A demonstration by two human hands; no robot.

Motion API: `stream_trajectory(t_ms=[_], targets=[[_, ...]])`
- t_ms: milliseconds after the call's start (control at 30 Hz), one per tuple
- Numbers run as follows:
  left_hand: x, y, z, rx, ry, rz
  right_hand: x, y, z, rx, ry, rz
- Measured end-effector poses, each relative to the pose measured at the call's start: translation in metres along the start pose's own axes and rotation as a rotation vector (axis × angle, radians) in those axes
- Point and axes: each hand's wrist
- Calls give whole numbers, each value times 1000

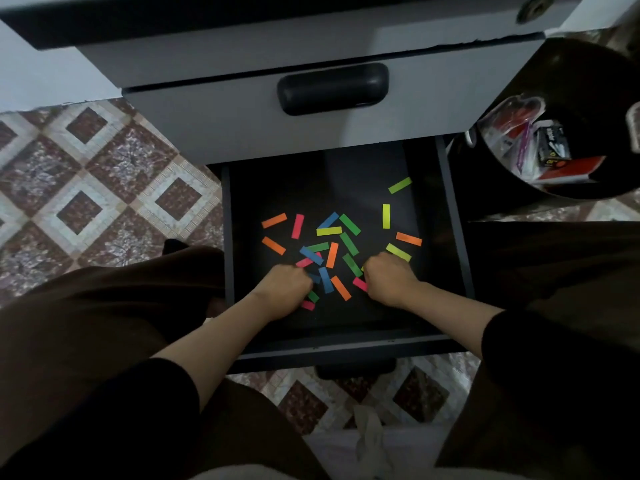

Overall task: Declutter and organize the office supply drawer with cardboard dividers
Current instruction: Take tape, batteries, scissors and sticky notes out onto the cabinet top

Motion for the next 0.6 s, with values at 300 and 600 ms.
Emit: stream_trajectory(t_ms=[300, 600], targets=[[-8, -5, 7, -32, -22, -62, 5, -7, 7, -39, 29, 31], [-6, -1, 11, 8, -167, -68, 6, -5, 10, -54, 129, 49]])
Point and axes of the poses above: each hand's wrist, its own y-axis towards the middle knuckle, its own z-axis out of the palm, x = y × z, and after that the axes turned 5 degrees about y, right-handed
